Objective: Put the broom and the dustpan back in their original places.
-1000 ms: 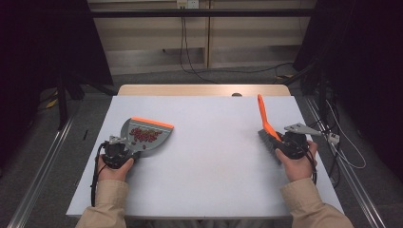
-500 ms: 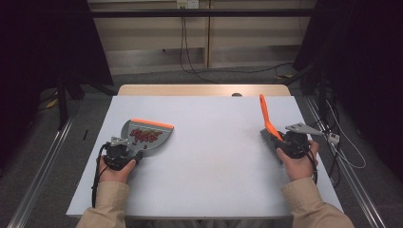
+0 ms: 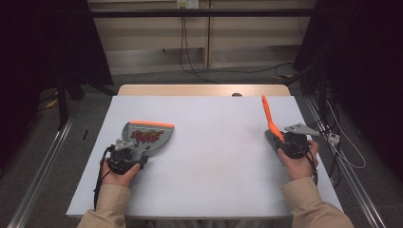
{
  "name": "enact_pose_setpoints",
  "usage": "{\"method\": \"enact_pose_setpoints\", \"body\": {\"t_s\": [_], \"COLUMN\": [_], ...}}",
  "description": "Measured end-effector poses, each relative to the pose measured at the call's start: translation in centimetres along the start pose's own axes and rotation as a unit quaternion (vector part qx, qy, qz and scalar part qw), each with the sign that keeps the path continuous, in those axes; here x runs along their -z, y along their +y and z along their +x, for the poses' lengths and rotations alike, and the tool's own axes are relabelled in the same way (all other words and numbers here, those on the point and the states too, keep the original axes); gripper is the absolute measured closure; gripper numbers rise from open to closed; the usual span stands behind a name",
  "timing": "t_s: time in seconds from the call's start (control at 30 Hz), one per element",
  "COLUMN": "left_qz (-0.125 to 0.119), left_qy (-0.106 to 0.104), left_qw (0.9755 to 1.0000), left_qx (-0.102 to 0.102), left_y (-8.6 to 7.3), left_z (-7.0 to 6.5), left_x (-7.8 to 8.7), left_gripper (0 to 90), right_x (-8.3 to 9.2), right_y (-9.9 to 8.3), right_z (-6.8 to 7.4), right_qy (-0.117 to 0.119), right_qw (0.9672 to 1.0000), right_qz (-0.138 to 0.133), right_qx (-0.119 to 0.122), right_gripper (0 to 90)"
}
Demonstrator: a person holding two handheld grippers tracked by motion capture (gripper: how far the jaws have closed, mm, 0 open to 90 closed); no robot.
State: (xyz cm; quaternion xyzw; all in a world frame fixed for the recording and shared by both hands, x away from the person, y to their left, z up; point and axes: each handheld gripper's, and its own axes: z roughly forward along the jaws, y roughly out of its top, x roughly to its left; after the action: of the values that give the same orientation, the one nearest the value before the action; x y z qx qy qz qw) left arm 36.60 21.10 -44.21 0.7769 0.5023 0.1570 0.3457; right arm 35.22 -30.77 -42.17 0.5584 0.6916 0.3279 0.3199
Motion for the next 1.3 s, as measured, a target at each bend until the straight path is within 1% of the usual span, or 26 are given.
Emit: {"method": "enact_pose_setpoints", "body": {"t_s": [0.1, 0.13, 0.17, 0.23, 0.3, 0.33, 0.37, 0.43, 0.47, 0.5, 0.53, 0.57, 0.6, 0.67, 0.7, 0.73, 0.77, 0.8, 0.87, 0.97, 1.0, 1.07, 1.1, 1.2, 1.27, 1.3], "left_qz": [0.0, 0.0, -0.001, -0.001, -0.004, -0.009, -0.01, -0.013, -0.018, -0.021, -0.023, -0.029, -0.036, -0.045, -0.054, -0.061, -0.07, -0.077, -0.095, -0.109, -0.112, -0.123, -0.125, -0.134, -0.133, -0.135], "left_qy": [-0.008, -0.014, -0.013, -0.019, -0.024, -0.026, -0.028, -0.038, -0.039, -0.046, -0.049, -0.051, -0.055, -0.055, -0.058, -0.063, -0.068, -0.07, -0.077, -0.086, -0.088, -0.095, -0.097, -0.105, -0.108, -0.111], "left_qw": [1.0, 0.9999, 0.9999, 0.9998, 0.9997, 0.9996, 0.9995, 0.9992, 0.999, 0.9987, 0.9985, 0.9982, 0.9978, 0.9975, 0.9968, 0.9962, 0.9952, 0.9945, 0.9924, 0.9903, 0.9897, 0.9876, 0.9871, 0.9848, 0.9842, 0.9837], "left_qx": [0.0, 0.0, -0.001, -0.005, -0.002, -0.001, -0.001, 0.004, 0.007, 0.008, 0.009, 0.008, 0.004, -0.002, -0.002, -0.004, -0.007, -0.011, -0.014, -0.012, -0.015, -0.023, -0.026, -0.034, -0.043, -0.041], "left_y": [-0.1, -0.1, -0.1, -0.1, -0.1, -0.1, 0.0, 0.0, -0.1, -0.1, -0.1, -0.2, -0.2, -0.2, -0.2, -0.2, -0.3, -0.3, -0.5, -0.8, -0.8, -1.0, -1.0, -1.1, -1.1, -1.1], "left_z": [-0.3, -0.4, -0.6, -0.8, -0.9, -1.0, -1.0, -1.0, -1.1, -1.2, -1.2, -1.3, -1.2, -1.2, -1.1, -1.1, -1.0, -1.0, -0.8, -0.5, -0.5, -0.4, -0.4, -0.6, -0.7, -0.7], "left_x": [0.0, 0.0, 0.0, 0.1, 0.1, 0.1, 0.2, 0.4, 0.5, 0.7, 0.8, 0.9, 1.0, 1.2, 1.3, 1.3, 1.5, 1.6, 1.7, 2.0, 2.1, 2.3, 2.4, 2.4, 2.4, 2.3], "left_gripper": [46.8, 45.8, 44.8, 42.7, 40.5, 39.7, 39.2, 34.7, 32.6, 30.0, 27.2, 25.6, 23.1, 18.1, 15.4, 14.0, 13.9, 13.1, 11.0, 9.5, 9.5, 9.5, 9.5, 9.2, 9.2, 9.1], "right_x": [-0.1, -0.1, -0.1, 0.0, 0.0, -0.1, -0.2, -0.3, -0.4, -0.5, -0.6, -0.6, -0.5, -0.4, -0.2, -0.1, -0.1, 0.0, 0.2, 0.7, 0.9, 1.1, 1.2, 1.7, 1.9, 2.0], "right_y": [-0.2, -0.3, -0.3, -0.4, -0.4, -0.5, -0.5, -0.5, -0.5, -0.6, -0.6, -0.6, -0.5, -0.5, -0.5, -0.5, -0.5, -0.7, -1.1, -1.7, -1.9, -2.4, -2.6, -3.3, -3.7, -3.8], "right_z": [0.6, 0.8, 1.0, 1.4, 1.7, 2.0, 2.3, 3.0, 3.2, 3.3, 3.5, 3.7, 3.8, 3.9, 4.0, 4.0, 3.9, 3.8, 3.6, 3.3, 3.2, 3.0, 3.0, 2.7, 2.6, 2.6], "right_qy": [0.002, 0.003, 0.004, 0.01, 0.02, 0.031, 0.038, 0.044, 0.056, 0.069, 0.09, 0.1, 0.103, 0.119, 0.125, 0.126, 0.13, 0.139, 0.144, 0.148, 0.154, 0.159, 0.163, 0.166, 0.168, 0.17], "right_qw": [1.0, 0.9999, 0.9999, 0.9998, 0.9997, 0.9993, 0.9991, 0.9989, 0.9982, 0.9972, 0.995, 0.9939, 0.9935, 0.9913, 0.9904, 0.9904, 0.9897, 0.9883, 0.9876, 0.9867, 0.9857, 0.9848, 0.984, 0.9836, 0.9831, 0.9827], "right_qz": [-0.006, -0.008, -0.008, -0.011, -0.016, -0.017, -0.015, -0.017, -0.02, -0.022, -0.029, -0.031, -0.033, -0.038, -0.039, -0.037, -0.038, -0.039, -0.043, -0.051, -0.053, -0.056, -0.058, -0.061, -0.064, -0.064], "right_qx": [0.006, 0.009, 0.011, 0.009, -0.003, -0.008, -0.007, -0.002, -0.008, -0.016, -0.032, -0.036, -0.037, -0.043, -0.044, -0.042, -0.045, -0.049, -0.045, -0.042, -0.043, -0.041, -0.042, -0.035, -0.034, -0.033], "right_gripper": [71.1, 71.0, 70.8, 70.0, 68.5, 67.9, 67.3, 66.0, 64.8, 63.4, 60.9, 60.1, 58.7, 54.8, 51.8, 48.0, 45.0, 42.5, 38.2, 33.6, 31.9, 28.0, 26.5, 22.8, 21.1, 20.2]}}
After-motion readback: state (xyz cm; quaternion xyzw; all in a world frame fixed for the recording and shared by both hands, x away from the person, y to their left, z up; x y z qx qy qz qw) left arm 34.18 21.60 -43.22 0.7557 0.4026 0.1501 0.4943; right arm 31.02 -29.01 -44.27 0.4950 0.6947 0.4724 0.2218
